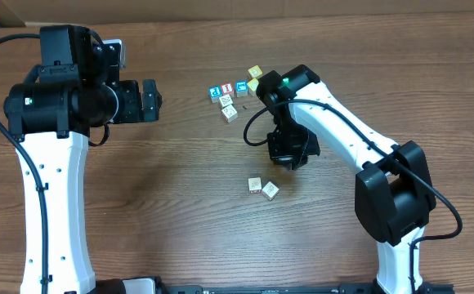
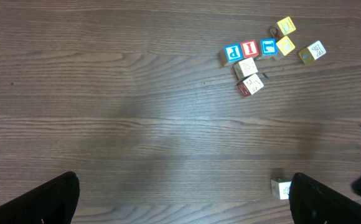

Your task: Flip 3 blocks

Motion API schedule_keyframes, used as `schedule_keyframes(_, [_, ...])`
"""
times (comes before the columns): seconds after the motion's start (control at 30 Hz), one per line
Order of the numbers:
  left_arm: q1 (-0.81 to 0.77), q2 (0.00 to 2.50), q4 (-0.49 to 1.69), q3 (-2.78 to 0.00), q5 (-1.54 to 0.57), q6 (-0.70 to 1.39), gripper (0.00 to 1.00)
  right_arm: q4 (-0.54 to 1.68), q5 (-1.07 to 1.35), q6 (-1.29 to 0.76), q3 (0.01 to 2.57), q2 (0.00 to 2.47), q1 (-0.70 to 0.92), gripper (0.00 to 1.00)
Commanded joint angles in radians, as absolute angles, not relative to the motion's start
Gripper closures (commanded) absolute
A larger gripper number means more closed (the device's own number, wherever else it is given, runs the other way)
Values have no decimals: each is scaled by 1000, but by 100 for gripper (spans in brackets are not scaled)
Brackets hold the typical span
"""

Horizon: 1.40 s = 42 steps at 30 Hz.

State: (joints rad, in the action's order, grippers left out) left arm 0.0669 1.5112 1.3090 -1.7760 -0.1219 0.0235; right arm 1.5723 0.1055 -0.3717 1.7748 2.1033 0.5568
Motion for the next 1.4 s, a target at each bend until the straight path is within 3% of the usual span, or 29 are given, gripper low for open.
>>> schedule_keyframes(0.0, [67, 1511, 1305, -1800, -120, 33, 0, 1600, 107, -398, 1773, 2091, 554, 96])
schedule_keyframes(0.67, [67, 1511, 1305, -1800, -120, 33, 0, 1526, 80, -531, 1676, 1769, 590, 96])
schedule_keyframes(0.83, [67, 1511, 1305, -1800, -120, 34, 0, 1410, 101, -391, 1520, 1743, 600, 96])
schedule_keyframes(0.87, [67, 1511, 1305, -1800, -120, 33, 0, 1359, 135, -297, 1459, 1743, 608, 80])
schedule_keyframes(0.93, [67, 1511, 1305, -1800, -120, 33, 1, 1304, 174, -206, 1396, 1743, 616, 27])
schedule_keyframes(0.97, [67, 1511, 1305, -1800, -120, 33, 0, 1275, 179, -182, 1368, 1743, 617, 15])
schedule_keyframes(1.03, [67, 1511, 1305, -1800, -120, 33, 0, 1226, 177, -147, 1328, 1743, 617, 10])
schedule_keyframes(1.13, [67, 1511, 1305, -1800, -120, 33, 0, 1155, 174, -98, 1289, 1743, 617, 11])
schedule_keyframes(1.37, [67, 1511, 1305, -1800, -120, 33, 0, 914, 175, 9, 1142, 1744, 626, 32])
